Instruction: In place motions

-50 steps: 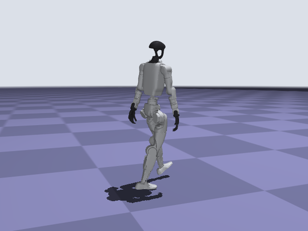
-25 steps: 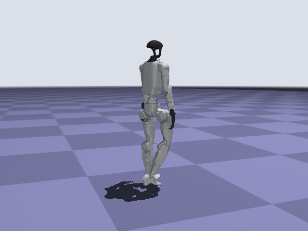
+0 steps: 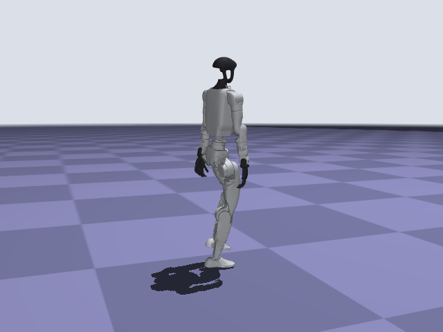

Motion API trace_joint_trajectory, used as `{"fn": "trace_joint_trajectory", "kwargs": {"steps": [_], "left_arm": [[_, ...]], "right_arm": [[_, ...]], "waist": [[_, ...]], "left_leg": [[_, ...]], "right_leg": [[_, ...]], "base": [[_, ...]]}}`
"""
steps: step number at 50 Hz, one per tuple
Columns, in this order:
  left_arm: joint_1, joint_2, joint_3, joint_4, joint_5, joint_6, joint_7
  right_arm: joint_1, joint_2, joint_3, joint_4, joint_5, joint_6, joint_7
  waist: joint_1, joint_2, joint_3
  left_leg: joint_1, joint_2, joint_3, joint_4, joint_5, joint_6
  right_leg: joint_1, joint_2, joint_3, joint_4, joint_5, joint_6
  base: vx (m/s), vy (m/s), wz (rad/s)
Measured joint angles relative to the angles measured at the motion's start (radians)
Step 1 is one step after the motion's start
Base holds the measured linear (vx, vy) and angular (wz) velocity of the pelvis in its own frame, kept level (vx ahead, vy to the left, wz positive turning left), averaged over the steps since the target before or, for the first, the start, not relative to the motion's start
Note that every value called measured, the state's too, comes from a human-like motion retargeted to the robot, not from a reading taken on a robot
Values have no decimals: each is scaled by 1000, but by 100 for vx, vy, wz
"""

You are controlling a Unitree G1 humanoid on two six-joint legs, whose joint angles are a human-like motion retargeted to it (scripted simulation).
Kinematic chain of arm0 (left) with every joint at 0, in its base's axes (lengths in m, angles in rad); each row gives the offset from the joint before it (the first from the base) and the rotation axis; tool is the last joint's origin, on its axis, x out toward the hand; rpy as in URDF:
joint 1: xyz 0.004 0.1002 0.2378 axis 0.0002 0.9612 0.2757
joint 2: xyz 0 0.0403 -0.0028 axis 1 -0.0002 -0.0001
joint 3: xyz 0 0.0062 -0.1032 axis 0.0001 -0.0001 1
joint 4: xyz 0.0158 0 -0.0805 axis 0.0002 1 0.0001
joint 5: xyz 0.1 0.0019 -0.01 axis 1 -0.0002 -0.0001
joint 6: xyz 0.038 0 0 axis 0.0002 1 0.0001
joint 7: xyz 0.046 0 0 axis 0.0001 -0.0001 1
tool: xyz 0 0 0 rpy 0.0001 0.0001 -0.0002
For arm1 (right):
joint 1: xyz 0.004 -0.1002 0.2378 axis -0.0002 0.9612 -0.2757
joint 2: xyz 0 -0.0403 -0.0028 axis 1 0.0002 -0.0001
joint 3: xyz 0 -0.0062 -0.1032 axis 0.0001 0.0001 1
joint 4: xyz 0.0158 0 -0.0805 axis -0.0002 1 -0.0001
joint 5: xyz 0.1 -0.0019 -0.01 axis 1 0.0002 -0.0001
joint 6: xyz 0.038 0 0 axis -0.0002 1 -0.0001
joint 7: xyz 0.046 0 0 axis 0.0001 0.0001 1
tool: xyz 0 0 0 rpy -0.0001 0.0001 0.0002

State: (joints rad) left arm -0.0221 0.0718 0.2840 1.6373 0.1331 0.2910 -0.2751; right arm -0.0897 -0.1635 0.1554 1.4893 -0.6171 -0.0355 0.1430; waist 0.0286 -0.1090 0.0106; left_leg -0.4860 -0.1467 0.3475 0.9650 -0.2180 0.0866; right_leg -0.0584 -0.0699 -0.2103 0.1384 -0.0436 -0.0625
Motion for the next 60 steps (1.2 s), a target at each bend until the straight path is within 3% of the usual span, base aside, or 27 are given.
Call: {"fn": "trace_joint_trajectory", "kwargs": {"steps": [2, 5, 7, 10, 12, 13, 15, 17, 18, 20, 23, 27, 30, 32, 37, 42, 53, 55, 60], "left_arm": [[31, 2, 5, 50, -19, 10, -19], [76, -9, 18, 62, -27, 31, 2], [102, -26, 33, 46, -32, 26, 11], [135, -51, 49, 11, -37, 10, 2], [145, -67, 73, -20, -20, -3, 2], [151, -72, 83, -38, -9, -10, 1], [170, -73, 85, -71, 5, -22, 4], [198, -63, 84, -110, 32, -13, -5], [209, -65, 78, -119, 36, -10, -7], [187, -50, 69, -131, 45, 11, -16], [121, -32, 27, -186, 18, 55, -4], [65, -42, -12, -253, -20, -26, 14], [65, -50, -31, -312, -30, -49, 3], [65, -45, -52, -343, -23, -45, -8], [58, -31, -74, -334, -8, -43, 5], [56, -34, -70, -265, -19, -33, -3], [102, -38, -81, -134, 39, -20, -17], [110, -37, -86, -121, 56, -17, -18], [109, -37, -93, -105, 70, -7, -18]], "right_arm": [[-6, -2, 27, -36, -17, -18, 6], [-9, -2, 43, -70, -29, -40, 25], [-16, -4, 48, -84, -21, -42, 40], [-9, -4, 57, -108, 11, -45, 45], [-4, -12, 72, -118, 37, -56, 44], [0, -18, 79, -125, 41, -61, 45], [24, -25, 95, -138, 33, -63, 43], [47, -41, 102, -143, -3, -54, 62], [57, -49, 103, -131, -28, -45, 64], [65, -51, 89, -114, -51, -13, 58], [58, -59, 51, -80, -3, -1, 60], [62, -79, -6, -83, -25, 2, 118], [58, -90, 0, -91, -41, 6, 102], [52, -93, -3, -103, -38, 6, 93], [48, -85, -23, -108, -23, 1, 91], [35, -85, -22, -76, -26, 16, 82], [71, -98, -36, -51, -33, 52, 33], [84, -101, -50, -43, -27, 57, 27], [99, -105, -99, 3, -13, 80, 54]], "waist": [[10, 24, 20], [30, 65, 46], [65, 92, 71], [65, 122, 90], [64, 138, 93], [54, 142, 87], [61, 151, 70], [40, 176, 30], [30, 192, 5], [27, 173, -27], [89, 168, -2], [117, 197, 2], [79, 226, -14], [3, 244, -1], [7, 241, 8], [-29, 220, 17], [-106, 181, 70], [-103, 167, 74], [-41, 157, 65]], "left_leg": [[-50, 23, -20, -128, -5, -50], [-9, 196, 61, -442, 46, -167], [-36, 131, -138, -567, 61, -164], [8, 197, -204, -740, 55, -125], [30, 237, -234, -765, 67, -129], [37, 240, -273, -759, 68, -130], [98, 263, -307, -790, 56, -194], [130, 292, -185, -798, 115, -203], [109, 279, -275, -766, 100, -207], [79, 298, -249, -752, 95, -221], [123, 234, -279, -735, 36, -137], [167, 214, -297, -764, 9, -109], [188, 201, -292, -792, -1, -96], [198, 173, -344, -801, 3, -89], [248, 143, -314, -842, 1, -66], [289, 77, -329, -900, 11, -53], [371, -44, -366, -928, -15, -27], [390, -67, -365, -932, -21, -23], [415, -84, -335, -944, -39, -19]], "right_leg": [[26, 29, 33, 11, -31, 1], [65, 85, 76, 26, -73, -4], [99, 122, 136, 35, -97, -6], [138, 148, 184, 61, -147, -3], [149, 157, 214, 95, -188, -2], [152, 158, 218, 108, -209, 0], [174, 163, 245, 122, -243, 8], [166, 178, 230, 186, -279, 8], [162, 175, 209, 209, -279, -1], [124, 123, 138, 284, -254, -24], [127, 62, 23, 366, -118, -80], [90, -19, -127, 522, 23, -173], [27, 77, -35, 584, 38, -121], [8, 112, -58, 606, 6, -90], [-55, 132, -55, 553, -38, -105], [-143, 158, -8, 415, -9, -52], [-197, 157, 307, 79, 102, 4], [-177, 134, 322, 44, 171, 38], [-155, 127, 288, 7, 178, 12]], "base": [[40, 40, -105], [34, 37, -106], [37, 43, -146], [33, 50, -95], [29, 60, -75], [30, 51, -64], [41, 51, -69], [56, 67, -23], [47, 70, -2], [22, 47, 5], [7, 35, -8], [14, 39, 15], [16, 31, 43], [18, 34, 121], [13, 21, -6], [8, 15, 26], [14, 10, 35], [20, 5, 16], [21, 3, -4]]}}
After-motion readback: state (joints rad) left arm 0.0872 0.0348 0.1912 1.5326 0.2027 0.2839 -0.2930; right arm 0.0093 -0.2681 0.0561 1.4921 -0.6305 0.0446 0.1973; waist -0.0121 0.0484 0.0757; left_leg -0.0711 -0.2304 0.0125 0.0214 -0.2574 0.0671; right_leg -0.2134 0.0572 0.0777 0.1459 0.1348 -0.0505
